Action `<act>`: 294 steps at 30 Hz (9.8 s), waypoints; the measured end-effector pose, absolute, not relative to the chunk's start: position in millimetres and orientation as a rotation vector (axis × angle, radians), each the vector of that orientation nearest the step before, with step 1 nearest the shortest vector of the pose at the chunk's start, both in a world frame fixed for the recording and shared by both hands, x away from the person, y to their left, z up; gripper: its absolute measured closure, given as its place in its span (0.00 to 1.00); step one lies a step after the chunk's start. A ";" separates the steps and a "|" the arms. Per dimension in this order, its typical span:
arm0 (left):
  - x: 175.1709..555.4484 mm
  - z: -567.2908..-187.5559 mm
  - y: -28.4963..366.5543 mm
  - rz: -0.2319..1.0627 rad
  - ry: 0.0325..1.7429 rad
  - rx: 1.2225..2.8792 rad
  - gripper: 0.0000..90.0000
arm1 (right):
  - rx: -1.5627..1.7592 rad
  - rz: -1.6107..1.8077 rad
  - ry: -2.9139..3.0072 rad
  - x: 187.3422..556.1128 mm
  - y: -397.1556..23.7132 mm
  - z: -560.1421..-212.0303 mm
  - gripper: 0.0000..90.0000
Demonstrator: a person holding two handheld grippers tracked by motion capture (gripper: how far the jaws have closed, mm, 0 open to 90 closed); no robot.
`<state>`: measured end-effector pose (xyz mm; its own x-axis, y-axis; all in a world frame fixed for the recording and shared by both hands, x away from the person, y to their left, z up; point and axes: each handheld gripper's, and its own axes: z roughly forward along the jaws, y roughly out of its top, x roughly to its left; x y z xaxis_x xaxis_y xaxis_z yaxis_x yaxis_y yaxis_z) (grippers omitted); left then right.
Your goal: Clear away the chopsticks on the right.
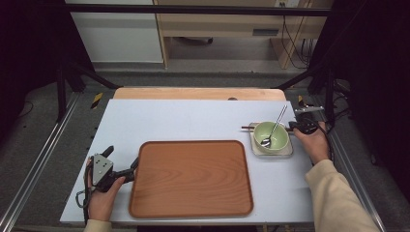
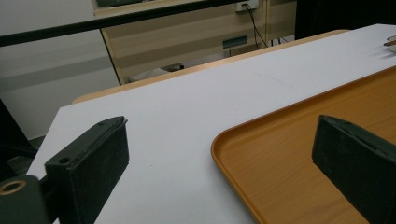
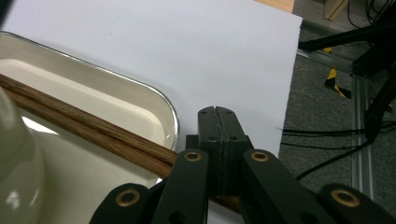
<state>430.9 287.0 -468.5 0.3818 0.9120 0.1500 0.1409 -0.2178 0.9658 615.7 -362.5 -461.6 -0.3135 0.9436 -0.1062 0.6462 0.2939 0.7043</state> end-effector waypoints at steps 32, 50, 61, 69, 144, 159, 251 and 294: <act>430.9 -467.6 285.9 0.973 0.941 1.643 0.04 | 1.344 0.733 2.162 603.2 -357.0 -452.9 1.00; 430.7 -467.4 284.9 0.977 0.934 1.649 0.04 | 1.343 0.750 2.141 598.6 -359.6 -447.2 1.00; 430.8 -467.5 283.9 0.977 0.933 1.653 0.04 | 1.348 0.736 2.129 595.5 -370.2 -443.5 1.00; 431.0 -467.7 283.9 0.977 0.933 1.653 0.04 | 1.380 0.701 2.135 600.0 -374.7 -451.0 1.00; 432.6 -470.0 282.7 0.981 0.934 1.676 0.04 | 1.207 0.673 2.413 591.1 -385.6 -438.6 0.81; 432.4 -469.7 283.0 0.985 0.933 1.676 0.04 | 1.219 0.665 2.431 591.8 -381.3 -442.5 0.81; 413.1 -463.3 311.4 1.019 0.993 1.548 0.04 | 1.022 0.854 2.008 404.6 -278.3 -367.4 0.94; 416.5 -461.1 306.5 0.996 0.976 1.534 0.04 | 1.312 0.937 2.276 398.3 -153.6 -439.6 0.94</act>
<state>416.5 306.5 -461.1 0.3300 0.9370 0.1143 0.0950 -0.1534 0.9836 398.3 -153.6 -439.6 -0.5094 0.8602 0.0244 0.6282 0.3524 0.6937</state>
